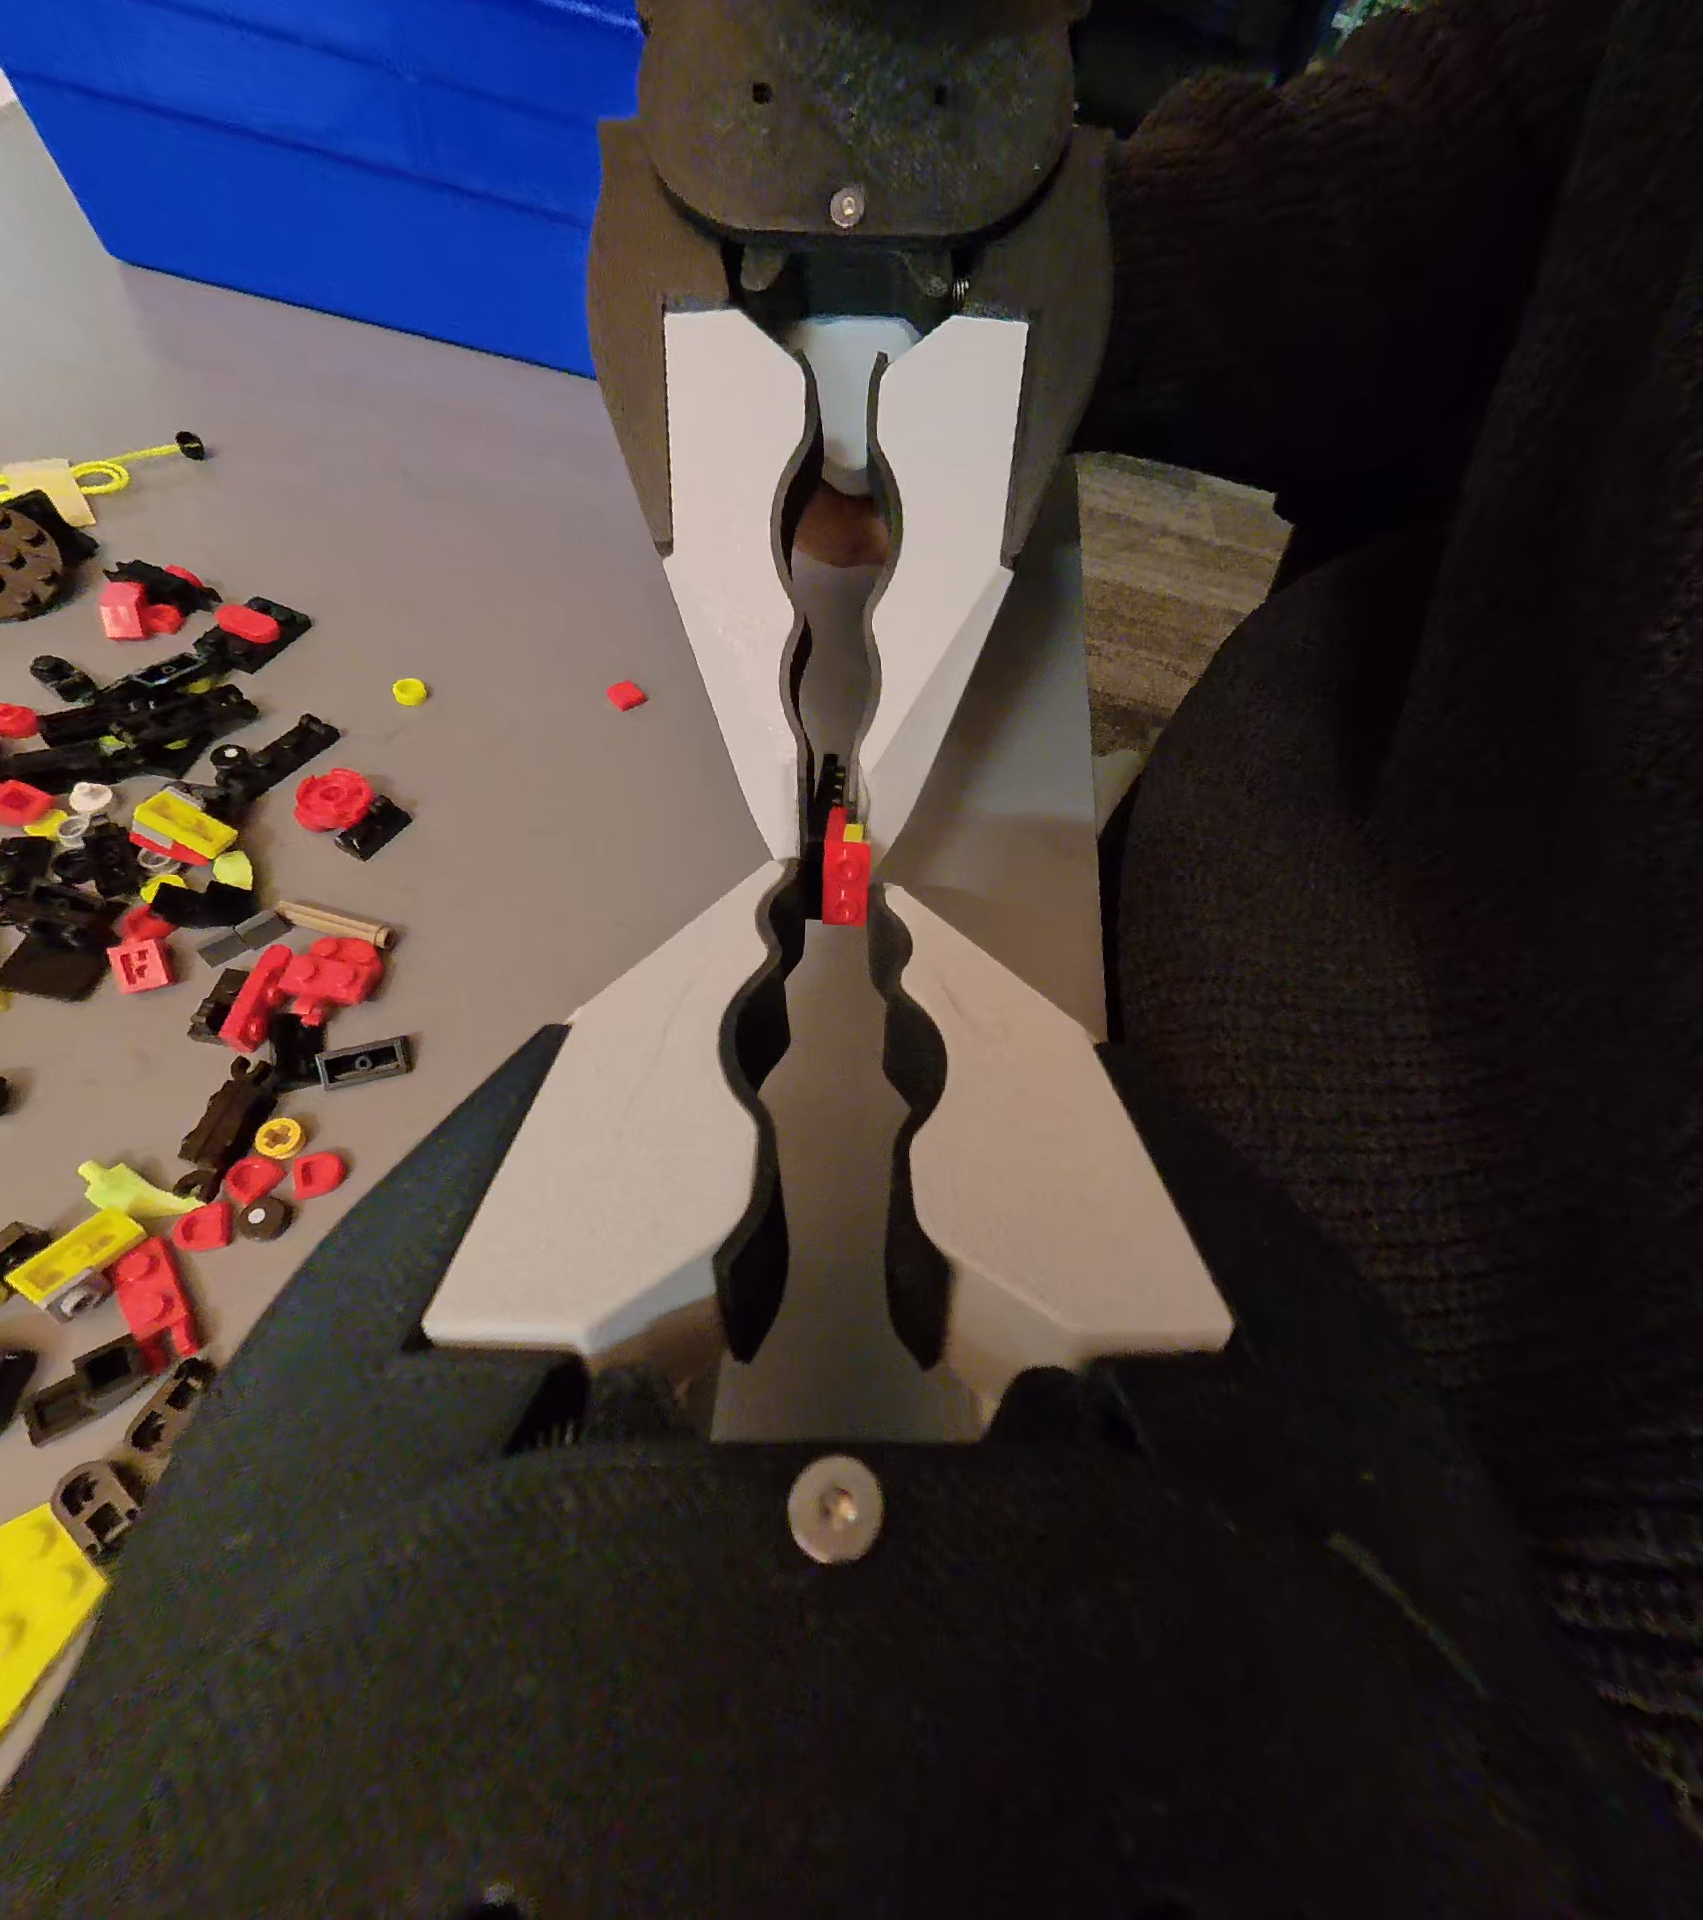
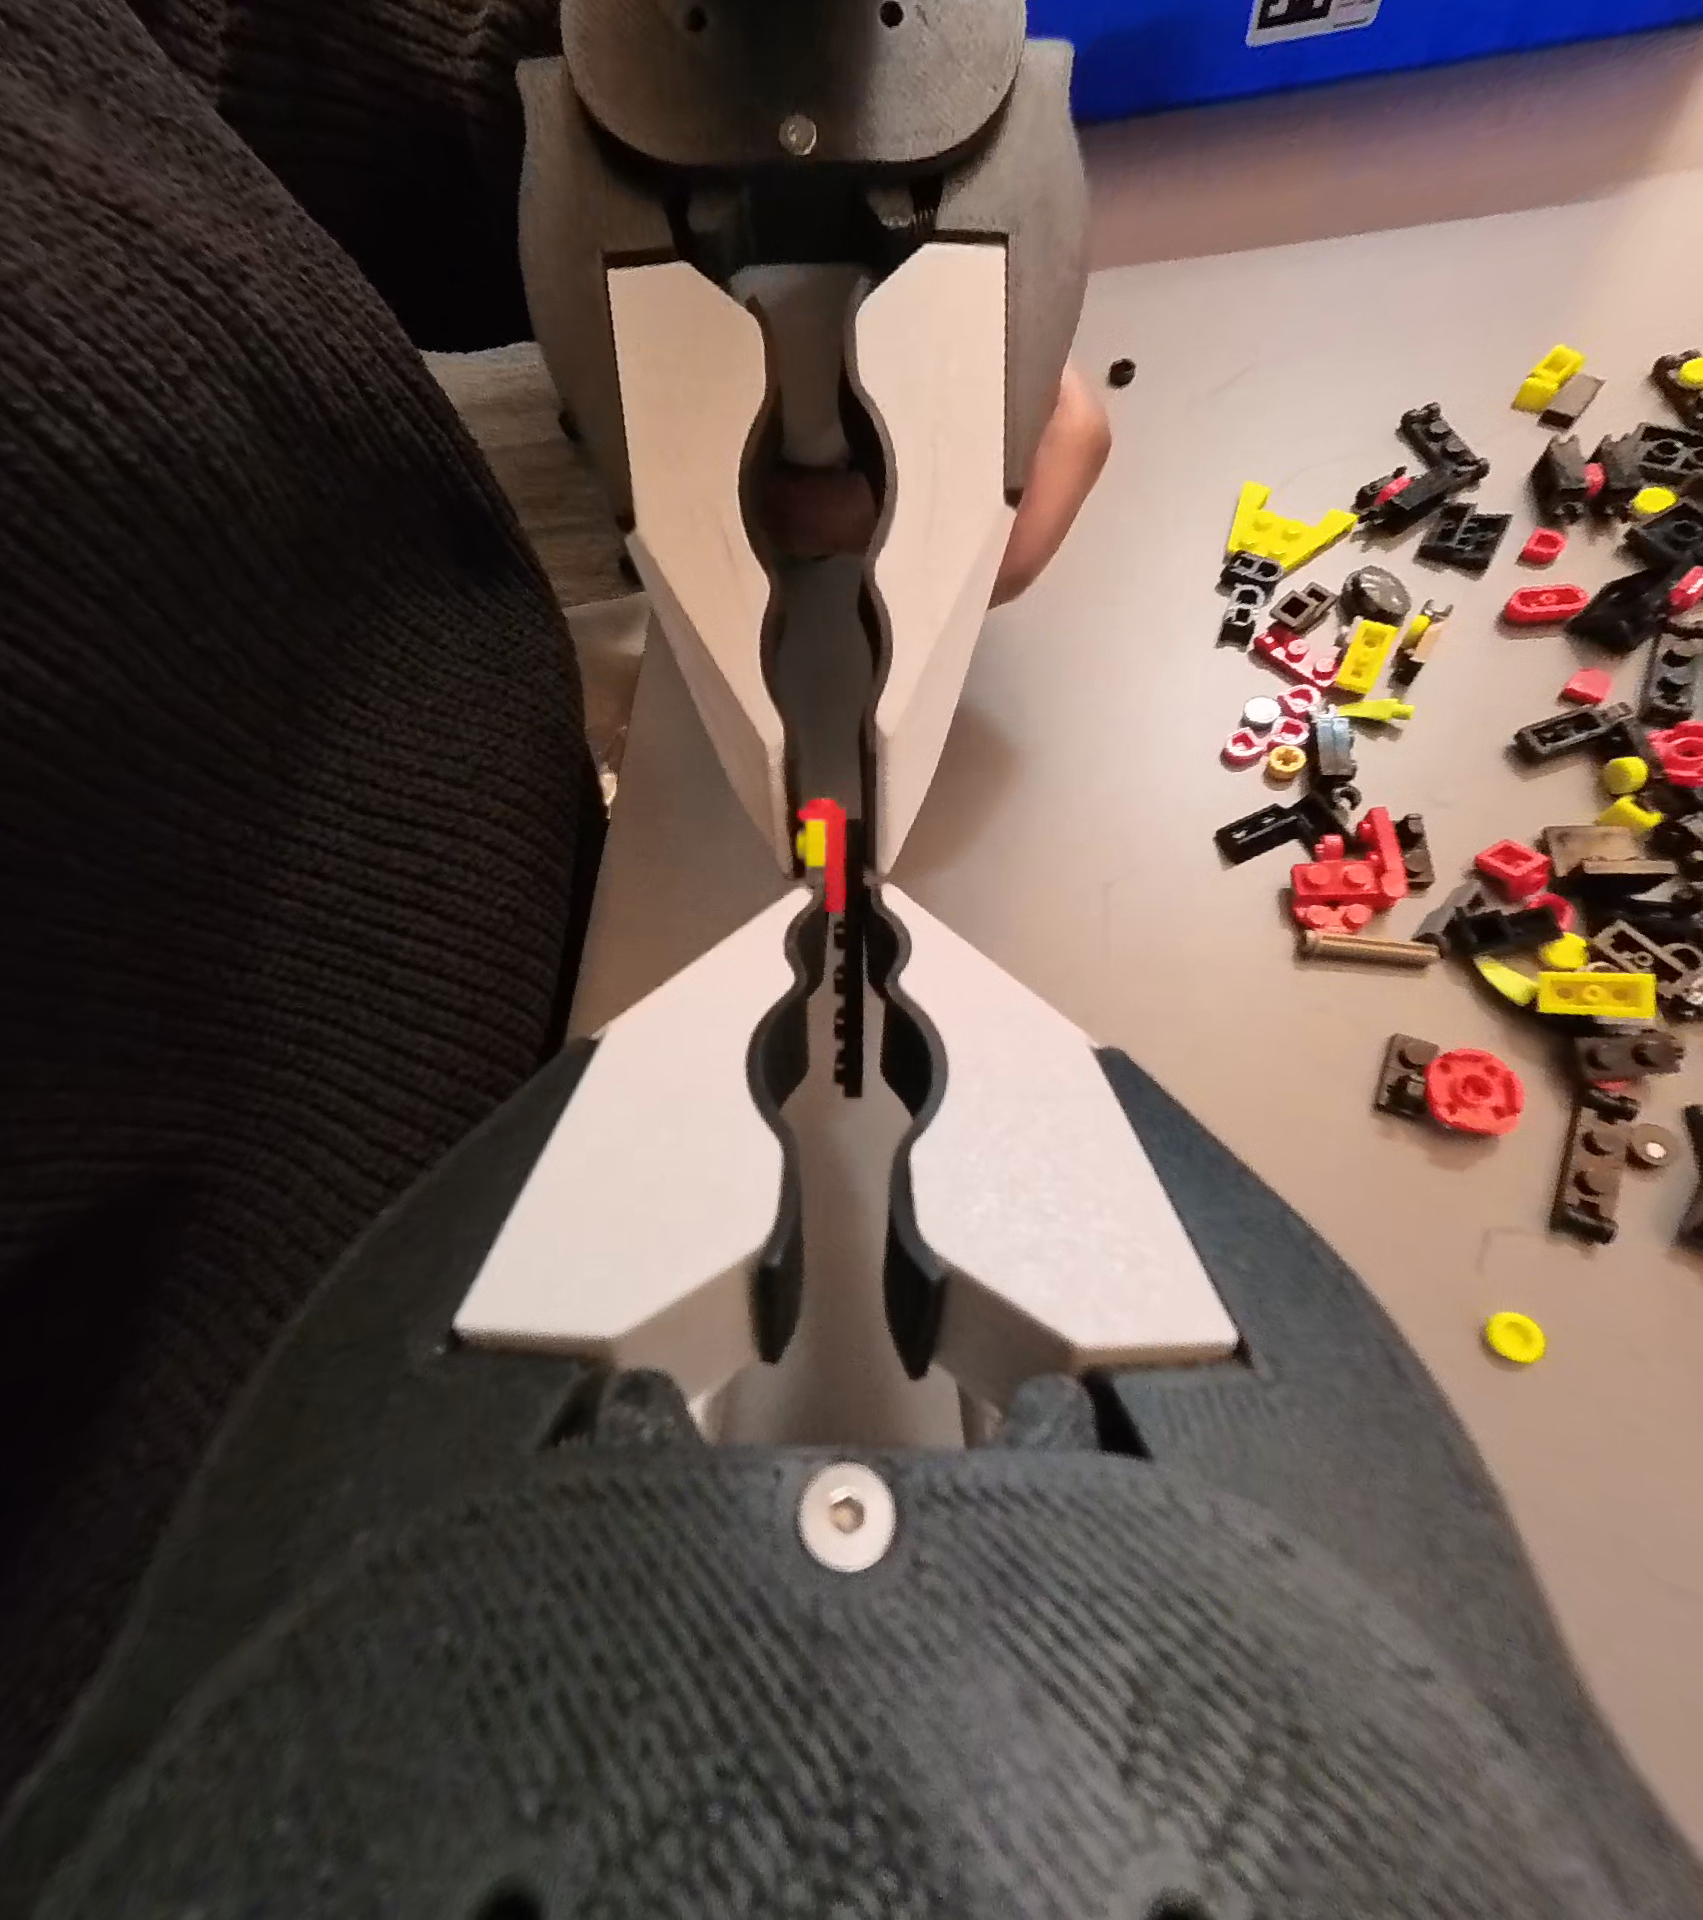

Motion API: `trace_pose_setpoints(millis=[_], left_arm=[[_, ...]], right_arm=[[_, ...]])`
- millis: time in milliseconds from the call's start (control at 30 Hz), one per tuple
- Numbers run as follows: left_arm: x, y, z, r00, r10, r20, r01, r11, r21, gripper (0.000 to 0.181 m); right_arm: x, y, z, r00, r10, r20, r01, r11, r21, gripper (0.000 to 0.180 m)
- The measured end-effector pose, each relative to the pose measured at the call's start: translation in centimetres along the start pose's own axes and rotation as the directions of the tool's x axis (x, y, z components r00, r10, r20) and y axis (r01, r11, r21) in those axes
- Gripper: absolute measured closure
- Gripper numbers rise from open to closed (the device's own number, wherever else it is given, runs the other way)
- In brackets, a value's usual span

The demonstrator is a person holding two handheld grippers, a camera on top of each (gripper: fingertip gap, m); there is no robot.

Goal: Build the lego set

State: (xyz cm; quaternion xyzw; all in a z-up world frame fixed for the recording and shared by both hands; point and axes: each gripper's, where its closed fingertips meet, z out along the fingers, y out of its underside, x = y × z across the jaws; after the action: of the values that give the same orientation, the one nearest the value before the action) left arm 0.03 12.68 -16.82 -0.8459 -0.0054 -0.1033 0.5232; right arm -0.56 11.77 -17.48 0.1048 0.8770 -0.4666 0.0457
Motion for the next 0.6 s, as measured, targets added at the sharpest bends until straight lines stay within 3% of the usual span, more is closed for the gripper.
trace_pose_setpoints(millis=[600], left_arm=[[0.14,0.61,0.31,1.000,0.016,0.001,-0.016,0.999,-0.033,0.172]], right_arm=[[-0.15,0.39,0.38,0.999,-0.032,-0.031,0.030,0.998,-0.062,0.176]])
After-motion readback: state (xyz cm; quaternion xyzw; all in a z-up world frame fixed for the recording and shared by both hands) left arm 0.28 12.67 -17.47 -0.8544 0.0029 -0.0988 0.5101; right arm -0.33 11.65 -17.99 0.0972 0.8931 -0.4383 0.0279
